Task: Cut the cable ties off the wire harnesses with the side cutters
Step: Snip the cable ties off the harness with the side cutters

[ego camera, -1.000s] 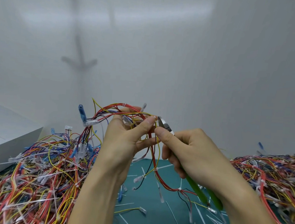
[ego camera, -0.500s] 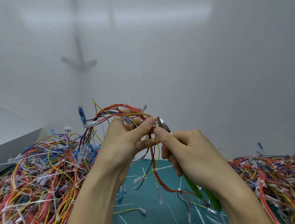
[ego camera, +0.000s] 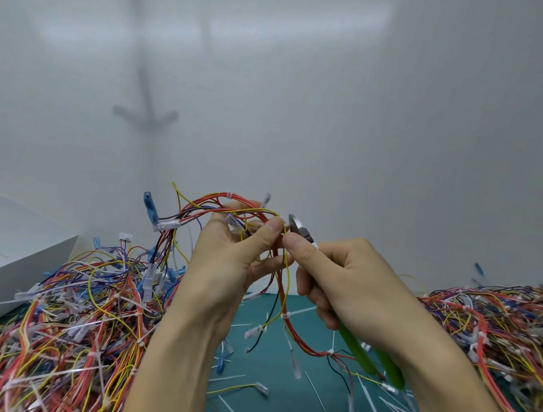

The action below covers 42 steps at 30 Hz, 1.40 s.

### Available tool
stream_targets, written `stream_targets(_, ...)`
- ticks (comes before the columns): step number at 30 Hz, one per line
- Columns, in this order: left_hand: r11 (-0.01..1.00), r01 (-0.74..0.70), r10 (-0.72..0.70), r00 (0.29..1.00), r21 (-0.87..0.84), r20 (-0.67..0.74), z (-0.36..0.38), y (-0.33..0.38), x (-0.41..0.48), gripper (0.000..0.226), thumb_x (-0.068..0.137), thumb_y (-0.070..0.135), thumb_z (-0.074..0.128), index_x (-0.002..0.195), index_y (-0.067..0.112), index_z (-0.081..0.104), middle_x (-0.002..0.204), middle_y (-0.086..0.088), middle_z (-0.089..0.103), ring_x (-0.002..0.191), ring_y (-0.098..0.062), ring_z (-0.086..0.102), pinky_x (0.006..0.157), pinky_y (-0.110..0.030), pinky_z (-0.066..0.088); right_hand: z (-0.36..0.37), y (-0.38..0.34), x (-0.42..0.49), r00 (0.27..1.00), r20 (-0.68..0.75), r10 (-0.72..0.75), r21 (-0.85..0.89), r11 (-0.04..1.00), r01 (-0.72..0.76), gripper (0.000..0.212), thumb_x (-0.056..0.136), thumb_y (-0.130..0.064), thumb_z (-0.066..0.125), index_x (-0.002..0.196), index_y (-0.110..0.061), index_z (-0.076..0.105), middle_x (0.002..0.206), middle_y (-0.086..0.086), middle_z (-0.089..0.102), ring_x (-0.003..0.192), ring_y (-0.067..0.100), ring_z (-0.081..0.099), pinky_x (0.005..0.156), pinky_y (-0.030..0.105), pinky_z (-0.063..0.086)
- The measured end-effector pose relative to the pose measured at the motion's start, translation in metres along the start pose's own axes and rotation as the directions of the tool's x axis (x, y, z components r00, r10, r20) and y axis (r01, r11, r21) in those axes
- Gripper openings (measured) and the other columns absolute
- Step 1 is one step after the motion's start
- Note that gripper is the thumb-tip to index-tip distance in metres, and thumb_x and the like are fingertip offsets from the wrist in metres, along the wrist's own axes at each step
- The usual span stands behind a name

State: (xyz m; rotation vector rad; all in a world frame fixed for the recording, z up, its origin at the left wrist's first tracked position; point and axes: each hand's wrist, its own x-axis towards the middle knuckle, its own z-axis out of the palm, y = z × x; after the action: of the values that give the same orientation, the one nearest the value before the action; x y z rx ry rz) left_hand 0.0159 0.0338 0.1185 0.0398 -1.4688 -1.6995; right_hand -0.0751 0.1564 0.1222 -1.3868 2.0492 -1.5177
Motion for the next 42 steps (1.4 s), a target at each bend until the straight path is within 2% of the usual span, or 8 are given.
stream_targets(11, 1.000, -0.022, 0.022, 1.000, -0.012, -0.015, 0.0028, 0.0011, -0.0005, 0.026, 0.072, 0.016, 0.071, 0.094, 0.008, 0.060, 0.073, -0.003, 0.067, 0.067, -0.011, 0.067, 0.056, -0.023, 0.056, 0.0000, -0.0004, -0.0002, 0.999, 0.038, 0.008, 0.051, 0.999, -0.010, 0.060, 0.084, -0.067, 0.053, 0.057, -0.014, 0.061, 0.047, 0.002, 0.044, 0.042, 0.020, 0.043, 0.045, 0.026, 0.038)
stream_targets(16, 0.999, -0.032, 0.031, 0.999, -0.023, -0.045, 0.0001, 0.0030, 0.0010, 0.038, 0.073, 0.015, 0.071, 0.105, -0.001, 0.059, 0.080, -0.010, 0.067, 0.070, -0.015, 0.069, 0.056, -0.023, 0.055, -0.0017, 0.0004, -0.0001, 0.999, 0.042, -0.003, -0.014, 1.000, 0.003, 0.063, 0.079, -0.073, 0.049, 0.059, -0.014, 0.062, 0.050, 0.001, 0.051, 0.046, 0.017, 0.051, 0.049, 0.024, 0.045)
stream_targets(20, 0.999, -0.041, 0.040, 0.998, -0.025, -0.051, -0.0025, 0.0039, 0.0019, 0.030, 0.072, 0.014, 0.072, 0.097, 0.004, 0.060, 0.076, -0.007, 0.066, 0.066, -0.013, 0.067, 0.059, -0.025, 0.056, -0.0043, 0.0005, 0.0000, 1.000, 0.024, 0.002, -0.044, 0.999, -0.001, 0.066, 0.075, -0.077, 0.044, 0.061, -0.015, 0.063, 0.051, -0.002, 0.054, 0.048, 0.013, 0.054, 0.052, 0.022, 0.047)
stream_targets(23, 1.000, -0.028, 0.027, 0.999, -0.010, -0.040, -0.0011, 0.0035, 0.0007, 0.032, 0.075, 0.015, 0.071, 0.102, 0.001, 0.060, 0.080, -0.011, 0.066, 0.069, -0.014, 0.068, 0.058, -0.023, 0.056, -0.0027, 0.0008, 0.0000, 0.999, 0.035, 0.005, -0.067, 0.998, -0.003, 0.065, 0.077, -0.076, 0.044, 0.061, -0.016, 0.063, 0.051, -0.003, 0.055, 0.048, 0.013, 0.056, 0.055, 0.025, 0.047)
stream_targets(27, 1.000, -0.023, 0.023, 0.999, 0.009, -0.026, -0.0004, 0.0031, -0.0002, 0.028, 0.075, 0.017, 0.071, 0.098, 0.004, 0.060, 0.077, -0.007, 0.066, 0.070, -0.014, 0.067, 0.057, -0.022, 0.055, 0.0012, 0.0006, 0.0008, 1.000, 0.031, -0.002, -0.049, 0.999, 0.003, 0.065, 0.081, -0.073, 0.045, 0.062, -0.014, 0.063, 0.051, -0.002, 0.055, 0.048, 0.015, 0.056, 0.059, 0.032, 0.048)
stream_targets(36, 1.000, -0.015, 0.015, 1.000, 0.014, -0.022, -0.0018, 0.0065, -0.0019, 0.045, 0.077, 0.014, 0.070, 0.115, -0.004, 0.054, 0.079, -0.006, 0.069, 0.075, -0.016, 0.069, 0.058, -0.023, 0.055, 0.0030, -0.0009, 0.0000, 0.999, 0.029, 0.014, -0.019, 1.000, -0.014, 0.061, 0.085, -0.069, 0.049, 0.056, -0.017, 0.061, 0.047, -0.002, 0.050, 0.043, 0.015, 0.049, 0.047, 0.026, 0.043)
stream_targets(42, 1.000, 0.005, -0.004, 0.999, 0.011, -0.033, -0.0002, 0.0063, -0.0018, 0.030, 0.076, 0.014, 0.071, 0.102, 0.005, 0.058, 0.076, -0.004, 0.068, 0.073, -0.015, 0.068, 0.056, -0.022, 0.055, 0.0029, 0.0011, 0.0007, 0.999, 0.033, 0.019, -0.024, 1.000, -0.018, 0.062, 0.081, -0.072, 0.048, 0.056, -0.018, 0.061, 0.045, -0.003, 0.048, 0.042, 0.017, 0.049, 0.048, 0.029, 0.042)
